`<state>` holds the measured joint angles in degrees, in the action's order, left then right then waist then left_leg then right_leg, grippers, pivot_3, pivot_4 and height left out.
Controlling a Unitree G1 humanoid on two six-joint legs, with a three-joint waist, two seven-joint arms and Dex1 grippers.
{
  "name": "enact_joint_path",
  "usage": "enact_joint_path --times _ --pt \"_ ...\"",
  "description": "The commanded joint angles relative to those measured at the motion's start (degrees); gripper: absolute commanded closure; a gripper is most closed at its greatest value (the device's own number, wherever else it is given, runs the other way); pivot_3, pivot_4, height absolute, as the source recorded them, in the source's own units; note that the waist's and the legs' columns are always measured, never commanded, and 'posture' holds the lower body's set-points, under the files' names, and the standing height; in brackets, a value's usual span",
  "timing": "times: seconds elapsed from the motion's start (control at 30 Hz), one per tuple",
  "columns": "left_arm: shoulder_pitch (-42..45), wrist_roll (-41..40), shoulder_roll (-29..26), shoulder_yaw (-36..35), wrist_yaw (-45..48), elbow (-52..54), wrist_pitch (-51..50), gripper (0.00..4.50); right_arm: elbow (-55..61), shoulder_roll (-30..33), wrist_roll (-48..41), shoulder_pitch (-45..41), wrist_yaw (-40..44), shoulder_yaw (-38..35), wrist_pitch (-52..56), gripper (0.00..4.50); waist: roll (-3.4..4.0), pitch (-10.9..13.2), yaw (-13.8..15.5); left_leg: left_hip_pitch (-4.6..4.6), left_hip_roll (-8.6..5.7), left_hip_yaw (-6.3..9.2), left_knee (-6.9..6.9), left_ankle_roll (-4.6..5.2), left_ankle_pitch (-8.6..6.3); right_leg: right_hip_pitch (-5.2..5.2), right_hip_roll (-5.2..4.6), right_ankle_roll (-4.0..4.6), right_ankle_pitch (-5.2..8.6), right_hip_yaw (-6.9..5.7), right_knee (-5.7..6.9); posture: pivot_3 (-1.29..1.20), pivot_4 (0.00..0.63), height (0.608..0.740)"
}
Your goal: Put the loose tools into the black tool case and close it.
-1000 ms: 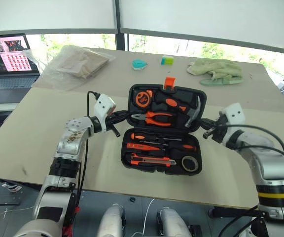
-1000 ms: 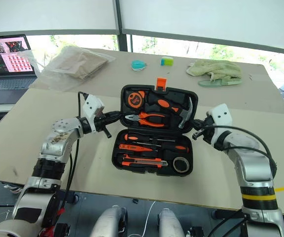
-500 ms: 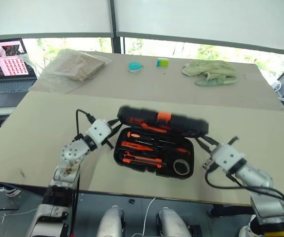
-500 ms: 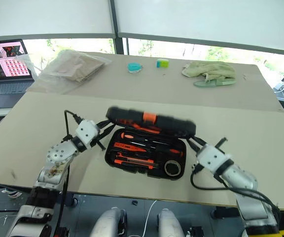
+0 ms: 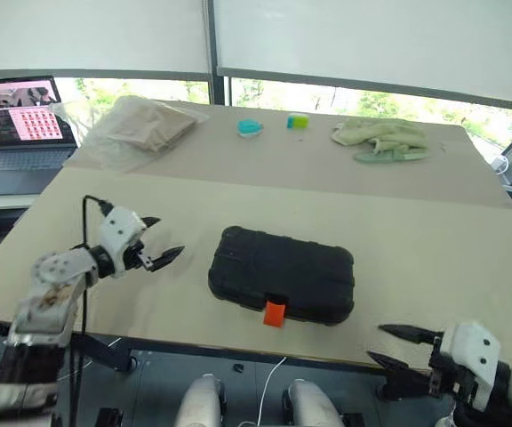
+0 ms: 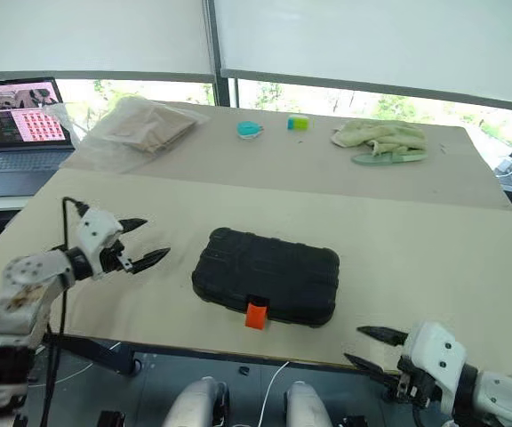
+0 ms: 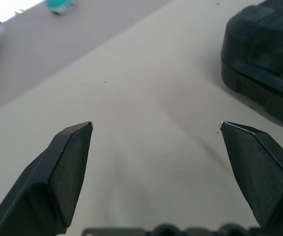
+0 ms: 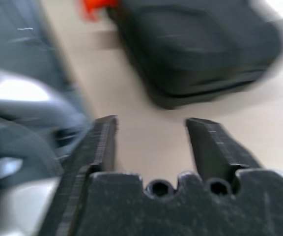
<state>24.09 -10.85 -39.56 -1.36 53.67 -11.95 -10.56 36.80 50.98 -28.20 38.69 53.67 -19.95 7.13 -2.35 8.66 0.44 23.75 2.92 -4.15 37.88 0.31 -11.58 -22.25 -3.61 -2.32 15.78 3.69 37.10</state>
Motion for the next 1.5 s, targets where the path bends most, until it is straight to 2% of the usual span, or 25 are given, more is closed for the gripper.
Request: enact_joint_path --times 0.03,0.07,0.1,0.13,0.23,0.33,0.43,0.6,0.67,0.83,0.93,1.07,1.23,1.37,1.5 --pt "12.7 6.1 3.3 7.0 4.5 -15.3 9.0 0.99 -1.0 0.7 0.9 -4.1 3.2 5.0 0.8 3.46 -0.24 0.0 0.3 0.02 -0.09 -0.13 0.00 0.02 0.01 0.01 0.03 -0.02 -0.01 -0.02 -0.04 0.00 0.150 0.740" --pt "16.1 7.5 4.8 8.5 4.9 -20.2 11.6 1.47 -1.8 0.7 1.5 -5.8 3.5 6.7 1.0 3.87 -0.28 -0.1 0.3 0.10 -0.07 -0.24 0.00 0.12 0.08 -0.02 0.07 -0.03 -0.04 -0.03 -0.07 0.00 0.150 0.740" --pt "19.7 9.4 6.3 10.0 5.1 -25.4 15.4 1.74 -2.9 0.5 2.8 -7.9 3.7 8.8 0.8 4.12 -0.31 -0.1 0.3 0.21 -0.08 -0.31 0.01 0.44 0.26 0.10 0.07 0.02 -0.34 0.04 -0.08 0.00 0.150 0.740" --pt "22.6 10.9 7.7 11.2 5.3 -29.8 19.0 2.25 -4.0 0.2 3.9 -9.9 3.7 10.7 0.7 4.50 -0.30 -0.1 0.2 0.37 -0.11 -0.31 0.01 0.50 0.29 -0.02 0.07 -0.06 -0.50 0.04 -0.08 0.00 0.150 0.740" --pt "28.0 13.6 10.7 14.7 9.3 -38.5 24.5 3.29 -6.7 -1.2 6.4 -15.9 3.1 15.6 1.8 4.50 -0.32 -0.1 -0.3 0.70 -0.09 -0.33 0.01 0.52 0.21 -0.34 0.14 -0.15 -0.52 0.10 -0.15 0.00 0.150 0.740" --pt "31.2 15.3 13.5 16.6 11.9 -42.8 27.8 4.38 -8.2 -2.5 8.4 -21.6 2.3 19.9 3.6 4.50 -0.29 -0.1 -0.4 1.09 -0.09 -0.27 -0.01 0.44 0.14 -0.76 0.24 -0.14 -0.51 0.10 -0.08 0.00 0.150 0.740" --pt "31.7 14.5 14.4 16.9 17.1 -42.4 29.9 4.45 -10.7 -4.4 12.2 -27.3 -1.8 21.9 5.8 4.50 -0.29 -0.1 -0.4 1.34 -0.09 -0.24 0.02 0.43 0.15 -0.99 0.27 -0.14 -0.51 0.09 0.01 0.00 0.150 0.740" --pt "28.0 9.9 11.5 17.1 32.0 -32.0 24.0 4.45 -16.8 -7.3 11.9 -35.4 -7.0 17.4 10.0 4.50 -0.26 -0.1 -0.5 1.41 -0.13 -0.28 0.11 0.44 0.16 -1.00 0.19 -0.20 -0.55 0.08 0.01 0.00 0.150 0.740" --pt "25.7 8.6 9.9 17.2 35.2 -26.8 21.4 4.45 -19.2 -7.2 11.7 -37.5 -8.2 15.5 11.2 4.50 -0.21 -0.1 -0.5 1.41 -0.10 -0.28 0.13 0.44 0.16 -1.00 0.20 -0.21 -0.56 0.07 0.01 0.00 0.150 0.740" --pt "25.1 7.7 8.8 14.6 32.4 -22.1 16.8 4.45 -18.2 -4.0 8.9 -36.6 -4.2 11.9 13.3 4.50 -0.11 0.0 -0.1 1.41 -0.08 -0.20 0.13 0.44 0.16 -0.99 0.23 -0.20 -0.55 0.01 0.04 0.00 0.150 0.740" --pt "29.1 4.9 9.3 12.6 31.9 -21.2 9.2 4.45 -14.6 -1.5 5.9 -34.1 -0.7 9.7 15.1 4.50 -0.12 0.0 0.3 1.43 -0.09 -0.17 0.17 0.45 0.16 -0.98 0.22 -0.21 -0.55 -0.01 0.06 0.00 0.150 0.740" --pt "32.1 0.0 10.6 13.7 36.1 -12.1 -3.3 4.45 -10.4 1.5 3.3 -32.1 1.9 8.0 18.3 4.50 -0.11 0.0 0.2 1.52 -0.09 -0.08 0.37 0.47 0.15 -0.94 0.22 -0.24 -0.55 -0.06 0.07 0.00 0.150 0.740" --pt "28.4 4.5 13.0 21.0 35.9 -6.2 0.8 4.45 -6.8 3.8 2.9 -31.0 3.2 9.2 20.6 4.50 0.06 -0.1 0.1 1.46 -0.10 -0.04 0.38 0.49 0.14 -0.88 0.23 -0.26 -0.54 -0.06 0.07 0.00 0.150 0.740" --pt "26.9 12.6 15.4 27.0 30.6 -12.7 12.0 4.45 -4.6 3.1 3.7 -32.6 1.6 12.9 24.0 4.50 0.02 -0.1 -0.1 1.43 -0.10 -0.01 0.40 0.48 0.14 -0.89 0.28 -0.24 -0.55 -0.01 0.09 0.00 0.150 0.740" --pt "26.8 13.2 16.1 27.7 29.9 -15.1 14.4 4.45 -3.5 2.0 4.8 -34.0 -0.1 16.6 25.8 4.50 0.13 -0.2 0.0 1.36 -0.13 0.05 0.47 0.48 0.15 -0.76 0.27 -0.24 -0.56 0.00 0.09 0.00 0.150 0.740"
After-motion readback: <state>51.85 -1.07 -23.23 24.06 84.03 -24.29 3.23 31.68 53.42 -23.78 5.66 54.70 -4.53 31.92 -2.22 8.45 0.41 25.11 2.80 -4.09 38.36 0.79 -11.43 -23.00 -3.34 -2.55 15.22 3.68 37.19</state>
